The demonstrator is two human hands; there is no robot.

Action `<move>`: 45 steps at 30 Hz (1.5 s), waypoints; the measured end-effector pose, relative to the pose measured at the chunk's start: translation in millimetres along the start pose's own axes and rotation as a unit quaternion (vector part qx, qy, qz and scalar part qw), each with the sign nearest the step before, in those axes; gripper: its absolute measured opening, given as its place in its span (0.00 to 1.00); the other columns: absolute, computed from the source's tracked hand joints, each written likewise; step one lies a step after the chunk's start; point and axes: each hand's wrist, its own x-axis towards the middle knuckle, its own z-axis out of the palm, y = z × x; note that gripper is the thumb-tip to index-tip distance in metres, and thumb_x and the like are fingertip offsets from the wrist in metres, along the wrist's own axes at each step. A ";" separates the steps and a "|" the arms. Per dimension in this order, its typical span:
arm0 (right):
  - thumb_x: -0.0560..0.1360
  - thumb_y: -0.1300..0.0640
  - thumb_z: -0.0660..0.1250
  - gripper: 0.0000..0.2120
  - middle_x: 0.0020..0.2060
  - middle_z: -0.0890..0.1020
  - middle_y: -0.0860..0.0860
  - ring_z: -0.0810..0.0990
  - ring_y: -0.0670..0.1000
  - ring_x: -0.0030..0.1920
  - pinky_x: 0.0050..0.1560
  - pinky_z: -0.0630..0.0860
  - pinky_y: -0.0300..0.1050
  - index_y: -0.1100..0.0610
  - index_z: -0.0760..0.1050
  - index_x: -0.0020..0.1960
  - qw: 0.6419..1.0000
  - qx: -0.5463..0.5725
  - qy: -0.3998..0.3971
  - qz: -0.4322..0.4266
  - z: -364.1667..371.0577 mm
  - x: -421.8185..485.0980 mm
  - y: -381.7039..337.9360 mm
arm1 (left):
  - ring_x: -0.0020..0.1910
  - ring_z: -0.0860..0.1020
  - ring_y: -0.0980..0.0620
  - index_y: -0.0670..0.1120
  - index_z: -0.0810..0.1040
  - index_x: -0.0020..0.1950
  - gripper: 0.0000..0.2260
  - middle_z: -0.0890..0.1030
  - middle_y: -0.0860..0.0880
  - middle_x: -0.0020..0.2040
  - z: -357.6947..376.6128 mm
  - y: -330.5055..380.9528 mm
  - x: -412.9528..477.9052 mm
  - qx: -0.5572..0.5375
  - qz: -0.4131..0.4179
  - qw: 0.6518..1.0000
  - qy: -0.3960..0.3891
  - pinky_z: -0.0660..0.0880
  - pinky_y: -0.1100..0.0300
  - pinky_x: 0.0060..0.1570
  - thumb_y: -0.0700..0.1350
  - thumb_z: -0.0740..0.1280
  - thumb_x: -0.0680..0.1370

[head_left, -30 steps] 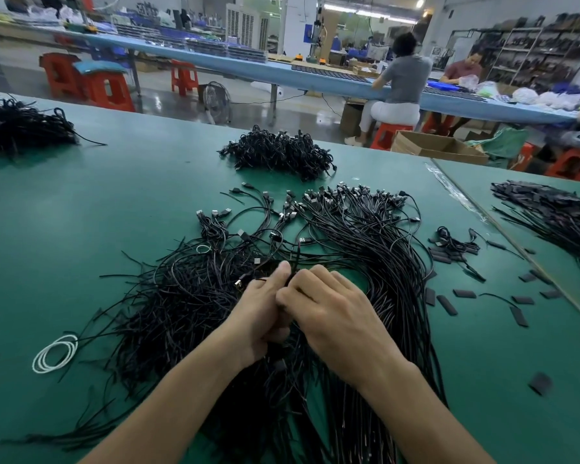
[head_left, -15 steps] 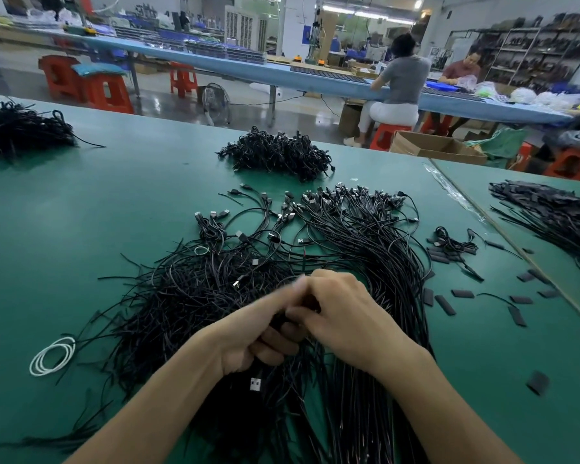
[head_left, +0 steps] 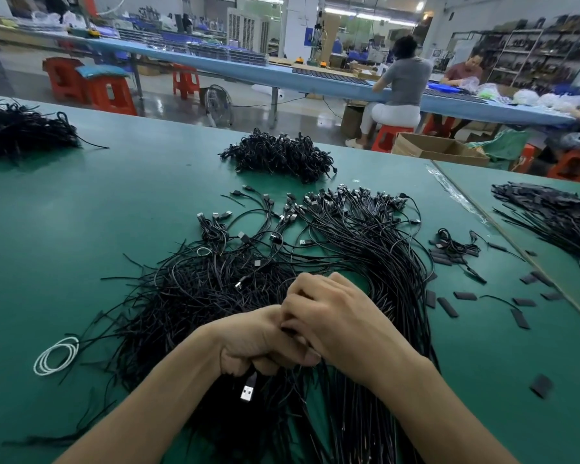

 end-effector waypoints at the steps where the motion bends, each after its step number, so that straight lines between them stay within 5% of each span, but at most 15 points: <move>1: 0.75 0.57 0.71 0.03 0.48 0.77 0.46 0.70 0.43 0.43 0.48 0.71 0.40 0.52 0.77 0.45 1.000 0.007 0.005 0.006 0.3 -1.2 -0.3 | 0.24 0.61 0.59 0.50 0.76 0.32 0.09 0.70 0.53 0.28 0.2 0.1 0.0 0.005 -0.005 1.000 0.006 0.54 0.68 0.20 0.38 0.73 0.66; 4: 0.74 0.57 0.72 0.04 0.49 0.78 0.46 0.57 0.38 0.42 0.45 0.65 0.35 0.52 0.78 0.43 1.000 0.017 0.018 -0.001 0.6 -1.3 -1.6 | 0.24 0.61 0.60 0.47 0.73 0.35 0.10 0.68 0.54 0.27 1.3 -0.3 -0.4 0.013 -0.025 1.000 0.006 0.56 0.69 0.19 0.36 0.71 0.71; 8: 0.77 0.59 0.67 0.02 0.46 0.78 0.49 0.69 0.46 0.40 0.48 0.71 0.43 0.55 0.77 0.45 0.999 0.036 -0.030 -0.017 3.8 3.0 -0.9 | 0.23 0.62 0.61 0.46 0.72 0.36 0.13 0.68 0.56 0.25 3.4 -1.1 0.4 0.057 -0.049 0.997 0.018 0.57 0.69 0.19 0.33 0.67 0.77; 17: 0.77 0.56 0.67 0.06 0.47 0.77 0.46 0.73 0.50 0.48 0.53 0.68 0.44 0.47 0.74 0.51 0.998 0.011 -0.055 0.035 9.0 2.6 -0.9 | 0.23 0.67 0.61 0.55 0.78 0.26 0.20 0.71 0.58 0.25 7.0 -4.2 4.8 0.137 -0.065 0.985 0.080 0.61 0.67 0.22 0.37 0.71 0.75; 25: 0.75 0.62 0.68 0.12 0.42 0.78 0.47 0.72 0.50 0.44 0.52 0.69 0.44 0.51 0.66 0.48 0.997 0.009 -0.044 0.070 11.0 5.8 -8.2 | 0.23 0.68 0.62 0.44 0.75 0.46 0.05 0.72 0.59 0.25 6.4 -4.7 9.7 0.150 -0.032 0.982 0.110 0.65 0.66 0.23 0.36 0.69 0.74; 30: 0.77 0.64 0.65 0.15 0.42 0.76 0.47 0.71 0.51 0.44 0.48 0.64 0.42 0.50 0.60 0.52 0.994 0.035 -0.004 0.100 10.0 3.4 -6.7 | 0.28 0.69 0.58 0.44 0.76 0.46 0.07 0.73 0.51 0.32 4.0 -6.6 9.8 -0.057 0.009 0.994 0.097 0.65 0.66 0.26 0.38 0.68 0.69; 35: 0.78 0.65 0.62 0.13 0.39 0.73 0.46 0.70 0.49 0.42 0.45 0.66 0.41 0.50 0.62 0.47 0.983 0.091 0.068 0.142 13.3 1.2 1.4 | 0.31 0.69 0.56 0.41 0.78 0.48 0.08 0.74 0.49 0.36 2.6 -6.3 12.3 -0.261 0.088 0.958 0.079 0.66 0.64 0.28 0.36 0.65 0.70; 38: 0.79 0.62 0.65 0.12 0.38 0.75 0.45 0.73 0.46 0.40 0.39 0.71 0.41 0.50 0.64 0.45 0.943 0.195 0.157 0.221 21.2 1.1 4.0 | 0.34 0.75 0.54 0.39 0.79 0.54 0.11 0.78 0.46 0.40 7.7 -3.2 18.1 -0.293 0.140 0.941 0.099 0.75 0.63 0.33 0.35 0.65 0.73; 42: 0.76 0.63 0.71 0.14 0.35 0.80 0.47 0.78 0.45 0.37 0.39 0.77 0.37 0.49 0.68 0.41 0.839 0.338 0.278 0.323 29.5 1.4 7.3 | 0.51 0.81 0.47 0.40 0.78 0.60 0.18 0.83 0.41 0.53 12.0 -3.1 23.5 -0.211 0.201 0.933 0.211 0.78 0.53 0.56 0.40 0.71 0.71; 45: 0.75 0.64 0.72 0.13 0.34 0.82 0.43 0.80 0.42 0.37 0.44 0.80 0.39 0.53 0.69 0.42 0.769 0.455 0.282 0.348 31.8 3.1 11.6 | 0.46 0.79 0.56 0.51 0.82 0.52 0.17 0.81 0.49 0.47 10.0 -0.7 20.8 -0.020 0.203 0.907 0.368 0.77 0.63 0.47 0.52 0.76 0.65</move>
